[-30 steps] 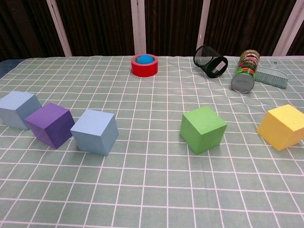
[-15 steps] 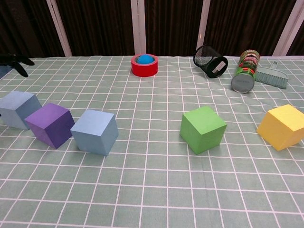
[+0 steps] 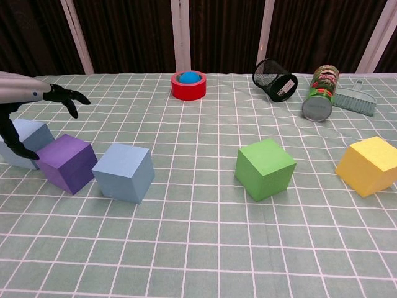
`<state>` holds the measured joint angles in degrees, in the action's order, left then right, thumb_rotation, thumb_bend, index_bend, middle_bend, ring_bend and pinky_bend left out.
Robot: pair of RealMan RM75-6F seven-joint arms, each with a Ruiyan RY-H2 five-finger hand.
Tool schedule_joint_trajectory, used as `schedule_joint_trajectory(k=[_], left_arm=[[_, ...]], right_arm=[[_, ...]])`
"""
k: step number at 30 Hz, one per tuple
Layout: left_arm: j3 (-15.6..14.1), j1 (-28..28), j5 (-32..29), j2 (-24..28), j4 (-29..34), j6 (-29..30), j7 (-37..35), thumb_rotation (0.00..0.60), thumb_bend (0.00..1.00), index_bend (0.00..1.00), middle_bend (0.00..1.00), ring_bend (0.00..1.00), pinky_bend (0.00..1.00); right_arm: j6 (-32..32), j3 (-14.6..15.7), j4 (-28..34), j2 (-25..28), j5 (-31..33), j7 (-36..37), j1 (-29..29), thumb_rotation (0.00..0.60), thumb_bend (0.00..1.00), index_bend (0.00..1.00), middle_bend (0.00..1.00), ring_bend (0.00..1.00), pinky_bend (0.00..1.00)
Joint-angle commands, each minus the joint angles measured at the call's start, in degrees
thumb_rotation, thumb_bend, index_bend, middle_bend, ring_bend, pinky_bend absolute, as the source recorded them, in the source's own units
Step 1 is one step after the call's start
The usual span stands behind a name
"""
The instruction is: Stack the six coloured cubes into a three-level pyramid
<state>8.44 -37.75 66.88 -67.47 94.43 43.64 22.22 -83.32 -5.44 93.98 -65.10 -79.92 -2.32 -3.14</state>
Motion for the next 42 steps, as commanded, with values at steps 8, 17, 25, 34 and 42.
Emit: schedule_joint_trajectory(k=[8,17,25,34,42], left_arm=[[-2.0,-1.6,1.9,-0.4,-1.7,-1.5,-2.2,0.6,0.11,0.0,0.21,0.0,0.0],[-3.3,-1.6,3.5,-0.6,-2.7,-0.4,-4.2,0.6,0.11,0.0,0.22,0.0,0.0],[-4.0,-1.9,2.6,-3.0,-4.0,0.4,-3.9,0.6,0.11,0.0,0.25,0.0,0.0],[-4.1,-2.3,-0.5,-5.7,-4.4,1.7,-2.3,0.6,0.15,0.0,0.37,0.01,0.0],[-2.3,-3.3,-5.6,-7.2,-2.9,3.7,0.0,0.6,0.17,0.0,0.43,0.03,0.0]], right_arm=[[-0.3,-0.1,0.0,0.1,0.3,-0.2,0.2,0.6,0.27,0.0,0.0,0.0,0.0],[-0.3,-0.1,0.3,0.2,0.4,-0.4,0.3,0.6,0.27,0.0,0.0,0.0,0.0],[-0.2,0.0,0.4,0.2,0.3,-0.5,0.3,0.6,0.27,0.0,0.0,0.0,0.0],[-0.1,0.0,0.5,0.5,0.5,-0.1,0.4,0.6,0.27,0.0,0.0,0.0,0.0],[0.3,0.1,1.2,0.9,1.1,0.6,0.6,0.6,0.27,0.0,0.0,0.0,0.0]])
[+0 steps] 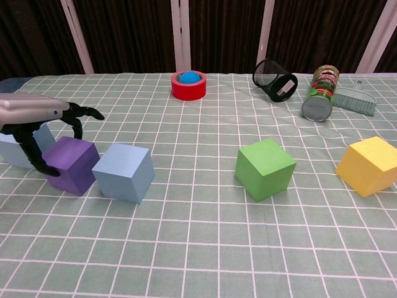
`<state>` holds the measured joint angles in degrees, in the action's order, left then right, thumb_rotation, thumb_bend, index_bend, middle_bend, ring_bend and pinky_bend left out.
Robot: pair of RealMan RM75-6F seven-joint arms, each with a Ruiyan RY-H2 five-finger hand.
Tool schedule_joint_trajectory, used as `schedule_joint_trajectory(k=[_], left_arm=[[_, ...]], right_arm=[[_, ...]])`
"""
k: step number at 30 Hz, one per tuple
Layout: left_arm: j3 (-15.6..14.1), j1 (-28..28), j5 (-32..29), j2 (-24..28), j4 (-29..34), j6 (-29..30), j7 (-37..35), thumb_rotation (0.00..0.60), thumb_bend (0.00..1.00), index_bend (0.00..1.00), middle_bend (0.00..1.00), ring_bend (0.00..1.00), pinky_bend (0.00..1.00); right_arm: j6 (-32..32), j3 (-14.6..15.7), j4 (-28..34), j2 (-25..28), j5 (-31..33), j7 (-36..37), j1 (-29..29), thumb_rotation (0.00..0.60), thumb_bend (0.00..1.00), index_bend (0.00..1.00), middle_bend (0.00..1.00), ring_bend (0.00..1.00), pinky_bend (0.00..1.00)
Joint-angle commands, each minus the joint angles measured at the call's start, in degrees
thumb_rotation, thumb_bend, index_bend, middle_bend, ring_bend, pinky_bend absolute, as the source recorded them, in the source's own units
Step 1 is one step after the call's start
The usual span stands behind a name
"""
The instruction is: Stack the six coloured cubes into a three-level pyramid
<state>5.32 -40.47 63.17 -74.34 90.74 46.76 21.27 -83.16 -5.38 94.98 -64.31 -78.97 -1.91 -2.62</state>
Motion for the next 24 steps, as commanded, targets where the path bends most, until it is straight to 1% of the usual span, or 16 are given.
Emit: schedule_joint_trajectory(k=[1,7,12,18,20,24], left_arm=[[1.2,-0.8,-2.6,-0.3,1.2,0.7,1.1,0.6,0.17,0.0,0.43,0.03,0.0],[3.9,-3.2,-8.7,0.8,3.6,1.4,3.5,0.6,0.17,0.0,0.43,0.03,0.0],[5.6,-6.4,-16.4,1.0,4.2,1.4,6.8,0.6,0.17,0.0,0.43,0.03,0.0],[7.8,-11.6,-26.5,-1.8,2.0,1.7,10.9,0.6,0.17,0.0,0.43,0.03,0.0],[8.6,-14.3,-31.4,-3.6,0.8,1.7,12.6,0.6,0.17,0.0,0.43,0.03,0.0],[9.4,-19.3,-39.0,-6.4,-1.6,2.1,16.5,0.6,0.17,0.0,0.43,0.03,0.0]], right_arm=[[0.2,0.0,0.3,0.2,0.3,0.3,0.0,0.6,0.27,0.0,0.0,0.0,0.0],[1.3,-0.2,1.0,0.8,1.6,1.3,0.0,0.6,0.27,0.0,0.0,0.0,0.0],[1.9,-0.4,1.6,1.3,2.6,2.4,0.1,0.6,0.27,0.0,0.0,0.0,0.0],[2.7,-0.4,2.3,1.5,3.2,2.7,0.0,0.6,0.27,0.0,0.0,0.0,0.0],[2.8,-0.5,2.4,1.5,3.7,2.7,0.0,0.6,0.27,0.0,0.0,0.0,0.0],[3.0,-0.6,2.8,1.7,4.2,3.0,0.1,0.6,0.27,0.0,0.0,0.0,0.0]])
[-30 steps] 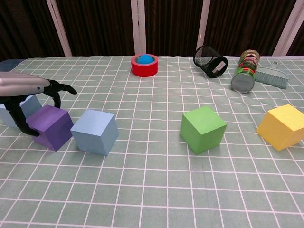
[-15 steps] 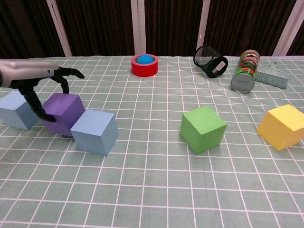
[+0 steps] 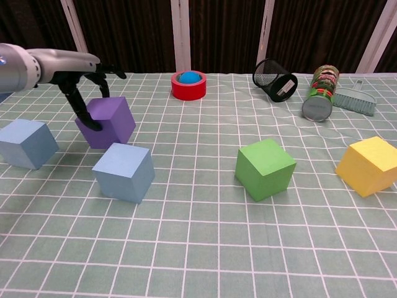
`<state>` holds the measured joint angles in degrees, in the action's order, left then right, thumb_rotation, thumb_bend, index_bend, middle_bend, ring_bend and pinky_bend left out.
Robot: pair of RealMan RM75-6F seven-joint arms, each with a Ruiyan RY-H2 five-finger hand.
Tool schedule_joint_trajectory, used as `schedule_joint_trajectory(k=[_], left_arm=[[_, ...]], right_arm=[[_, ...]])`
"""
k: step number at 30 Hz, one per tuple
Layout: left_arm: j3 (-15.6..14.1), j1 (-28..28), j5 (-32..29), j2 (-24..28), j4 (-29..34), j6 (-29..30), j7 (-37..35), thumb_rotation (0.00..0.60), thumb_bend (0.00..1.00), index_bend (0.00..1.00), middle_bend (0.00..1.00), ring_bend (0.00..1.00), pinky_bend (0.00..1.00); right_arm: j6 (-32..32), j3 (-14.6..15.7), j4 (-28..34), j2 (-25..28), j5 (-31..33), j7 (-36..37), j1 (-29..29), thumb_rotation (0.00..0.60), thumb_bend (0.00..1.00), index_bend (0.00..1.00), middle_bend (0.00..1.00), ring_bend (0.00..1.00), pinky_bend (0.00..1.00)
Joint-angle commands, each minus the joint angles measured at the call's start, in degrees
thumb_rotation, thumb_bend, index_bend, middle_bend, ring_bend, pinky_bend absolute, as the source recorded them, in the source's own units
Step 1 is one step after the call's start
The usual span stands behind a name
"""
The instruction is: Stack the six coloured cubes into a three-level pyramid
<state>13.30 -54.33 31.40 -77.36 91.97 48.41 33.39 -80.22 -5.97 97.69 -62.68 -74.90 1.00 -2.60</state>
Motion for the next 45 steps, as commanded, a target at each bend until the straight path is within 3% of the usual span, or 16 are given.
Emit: schedule_joint_trajectory(k=[1,14,25,36,45], left_arm=[[1.4,-6.3,-8.3,-3.8,-3.3,0.6,5.0,0.6,0.17,0.0,0.43,0.03,0.0],[0.8,-15.9,-20.5,-12.1,-13.0,2.2,12.9,0.6,0.19,0.0,0.43,0.03,0.0],[1.7,-19.3,-27.0,-16.6,-18.3,4.6,17.3,0.6,0.19,0.0,0.42,0.03,0.0],[2.5,-20.2,-27.9,-18.3,-20.5,3.8,18.6,0.6,0.19,0.0,0.41,0.03,0.0],[2.7,-20.1,-27.2,-18.9,-20.6,3.5,18.8,0.6,0.19,0.0,0.33,0.03,0.0]], right_arm=[[0.1,0.0,0.1,0.1,0.1,0.1,0.1,0.6,0.27,0.0,0.0,0.0,0.0],[0.6,0.1,0.6,0.7,0.3,1.0,0.1,0.6,0.27,0.0,0.0,0.0,0.0],[1.4,0.0,0.7,0.9,0.9,1.6,-0.1,0.6,0.27,0.0,0.0,0.0,0.0],[1.7,0.0,0.9,1.1,1.2,2.0,-0.1,0.6,0.27,0.0,0.0,0.0,0.0],[1.5,0.1,1.0,1.1,0.9,1.9,-0.1,0.6,0.27,0.0,0.0,0.0,0.0]])
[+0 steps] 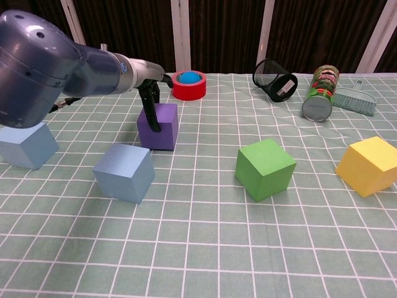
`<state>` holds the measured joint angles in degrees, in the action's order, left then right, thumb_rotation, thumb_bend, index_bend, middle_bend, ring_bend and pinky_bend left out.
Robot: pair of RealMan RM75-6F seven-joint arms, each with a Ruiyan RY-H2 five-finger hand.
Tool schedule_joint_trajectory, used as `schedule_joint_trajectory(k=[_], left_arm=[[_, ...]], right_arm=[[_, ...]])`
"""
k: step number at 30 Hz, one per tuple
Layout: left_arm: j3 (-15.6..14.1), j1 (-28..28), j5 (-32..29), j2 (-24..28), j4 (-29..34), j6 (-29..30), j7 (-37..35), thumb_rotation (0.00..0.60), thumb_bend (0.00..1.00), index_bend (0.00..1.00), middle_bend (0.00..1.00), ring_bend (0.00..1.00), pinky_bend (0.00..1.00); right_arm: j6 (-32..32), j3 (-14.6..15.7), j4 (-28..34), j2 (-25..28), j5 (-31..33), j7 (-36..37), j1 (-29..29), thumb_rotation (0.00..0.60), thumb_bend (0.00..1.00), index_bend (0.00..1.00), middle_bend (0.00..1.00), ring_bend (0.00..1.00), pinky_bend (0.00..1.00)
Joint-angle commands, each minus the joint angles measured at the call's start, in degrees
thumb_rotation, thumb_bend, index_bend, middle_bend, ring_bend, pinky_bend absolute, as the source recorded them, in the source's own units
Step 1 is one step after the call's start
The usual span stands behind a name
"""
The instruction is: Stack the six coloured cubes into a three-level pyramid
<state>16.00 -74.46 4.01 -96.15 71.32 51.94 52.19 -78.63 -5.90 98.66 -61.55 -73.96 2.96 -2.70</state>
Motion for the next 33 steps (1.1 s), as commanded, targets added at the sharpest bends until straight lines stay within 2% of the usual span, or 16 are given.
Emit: schedule_joint_trajectory(k=[1,7,11,15,33], left_arm=[[0.0,0.1,0.3,-0.1,0.1,0.0,0.0,0.6,0.18,0.0,0.31,0.03,0.0],[0.0,0.4,0.8,0.2,0.8,0.4,0.0,0.6,0.16,0.0,0.14,0.03,0.0],[0.0,0.8,0.8,0.8,1.8,0.9,0.0,0.6,0.15,0.0,0.11,0.02,0.0],[0.3,1.2,0.6,1.7,3.0,1.1,-0.2,0.6,0.15,0.0,0.12,0.02,0.0],[0.0,2.1,-1.1,3.2,5.4,0.5,-0.5,0.6,0.15,0.0,0.26,0.02,0.0]], right_arm=[[-0.1,0.0,0.0,0.0,-0.1,-0.1,0.0,0.6,0.27,0.0,0.0,0.0,0.0],[-0.3,0.1,0.0,-0.1,-0.3,-0.1,0.1,0.6,0.27,0.0,0.0,0.0,0.0],[-0.3,0.2,0.0,-0.1,-0.4,0.0,0.1,0.6,0.27,0.0,0.0,0.0,0.0],[-0.4,0.2,0.0,-0.1,-0.7,-0.1,0.1,0.6,0.27,0.0,0.0,0.0,0.0],[-0.6,0.4,0.1,-0.1,-1.0,-0.3,0.2,0.6,0.27,0.0,0.0,0.0,0.0]])
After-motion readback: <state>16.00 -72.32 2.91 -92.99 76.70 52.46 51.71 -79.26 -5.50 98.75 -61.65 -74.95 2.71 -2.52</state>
